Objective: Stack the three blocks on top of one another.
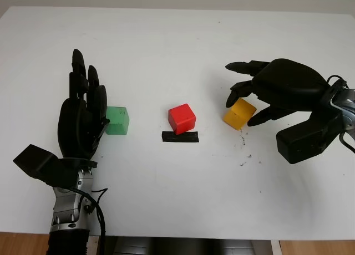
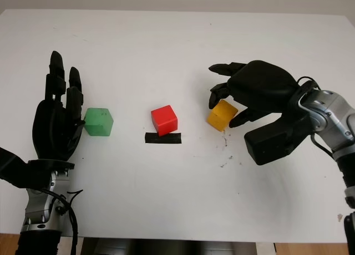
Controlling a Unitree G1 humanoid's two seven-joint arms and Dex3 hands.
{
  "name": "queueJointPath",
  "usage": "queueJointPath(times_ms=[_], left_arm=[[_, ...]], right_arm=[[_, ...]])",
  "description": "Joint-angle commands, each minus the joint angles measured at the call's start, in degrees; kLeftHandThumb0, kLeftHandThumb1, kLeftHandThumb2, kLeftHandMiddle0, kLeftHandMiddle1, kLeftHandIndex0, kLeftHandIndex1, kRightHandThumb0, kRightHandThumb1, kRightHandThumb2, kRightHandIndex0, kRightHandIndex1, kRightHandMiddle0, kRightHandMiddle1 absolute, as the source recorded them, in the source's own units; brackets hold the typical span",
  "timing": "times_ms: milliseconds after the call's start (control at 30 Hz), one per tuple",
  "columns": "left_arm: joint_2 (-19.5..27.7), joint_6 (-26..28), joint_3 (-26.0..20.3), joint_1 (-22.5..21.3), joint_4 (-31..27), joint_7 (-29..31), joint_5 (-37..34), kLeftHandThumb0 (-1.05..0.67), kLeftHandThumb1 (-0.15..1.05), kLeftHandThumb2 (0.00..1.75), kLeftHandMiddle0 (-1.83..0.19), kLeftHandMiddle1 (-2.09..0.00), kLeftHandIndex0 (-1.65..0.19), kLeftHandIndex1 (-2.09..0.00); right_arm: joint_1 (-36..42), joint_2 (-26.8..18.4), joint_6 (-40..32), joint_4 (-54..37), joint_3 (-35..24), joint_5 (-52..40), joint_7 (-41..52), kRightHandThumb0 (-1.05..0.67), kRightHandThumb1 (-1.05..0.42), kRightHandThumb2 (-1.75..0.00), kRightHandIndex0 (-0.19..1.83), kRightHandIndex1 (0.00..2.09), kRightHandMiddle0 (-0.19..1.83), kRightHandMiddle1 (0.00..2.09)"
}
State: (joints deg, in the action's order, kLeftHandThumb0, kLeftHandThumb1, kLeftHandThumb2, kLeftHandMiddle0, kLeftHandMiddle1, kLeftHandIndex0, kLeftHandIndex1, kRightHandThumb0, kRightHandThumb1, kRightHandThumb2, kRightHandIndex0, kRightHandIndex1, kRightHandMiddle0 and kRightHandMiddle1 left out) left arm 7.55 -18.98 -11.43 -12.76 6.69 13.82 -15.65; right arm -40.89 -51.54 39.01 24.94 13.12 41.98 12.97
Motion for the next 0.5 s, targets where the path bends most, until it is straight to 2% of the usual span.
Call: queueJointPath(times_ms=[0,167,333,400,467], left_arm=[[0.28,-0.76,-0.34,0.41,-0.03,0.31,-0.06,-0.65,1.05,0.48,0.19,0.0,0.19,0.0],[-0.1,-0.56,-0.38,0.5,-0.5,0.06,-0.36,-0.65,1.05,0.46,0.19,0.0,0.19,0.0],[0.22,0.24,-0.25,0.84,-1.34,-0.33,-0.12,-0.66,1.05,0.45,0.19,0.0,0.19,0.0],[0.25,0.43,-0.36,1.11,-1.83,-0.32,-0.34,-0.65,1.05,0.44,0.19,0.0,0.19,0.0],[0.34,0.01,-0.52,1.26,-1.7,0.17,-0.7,-0.64,1.05,0.45,0.19,0.0,0.19,0.0]], right_arm=[[-0.37,-0.74,0.36,-0.58,0.22,0.33,-0.41,-0.42,-0.9,-0.05,0.26,0.07,0.56,1.2],[-0.15,-0.51,0.6,-0.65,-0.35,-0.53,-0.62,-0.41,-0.91,-0.05,0.27,0.06,0.5,1.3],[-0.25,0.67,-1.47,-0.9,-1.93,-6.03,1.71,-0.38,-0.9,-0.05,0.28,0.07,0.48,1.34],[-0.98,0.93,-3.94,-2.98,-2.75,-8.2,3.82,-0.38,-0.89,-0.05,0.31,0.07,0.49,1.31],[-2.24,0.99,-7.13,-5.59,-3.28,-9.73,6.8,-0.36,-0.88,-0.05,0.31,0.06,0.53,1.2]])
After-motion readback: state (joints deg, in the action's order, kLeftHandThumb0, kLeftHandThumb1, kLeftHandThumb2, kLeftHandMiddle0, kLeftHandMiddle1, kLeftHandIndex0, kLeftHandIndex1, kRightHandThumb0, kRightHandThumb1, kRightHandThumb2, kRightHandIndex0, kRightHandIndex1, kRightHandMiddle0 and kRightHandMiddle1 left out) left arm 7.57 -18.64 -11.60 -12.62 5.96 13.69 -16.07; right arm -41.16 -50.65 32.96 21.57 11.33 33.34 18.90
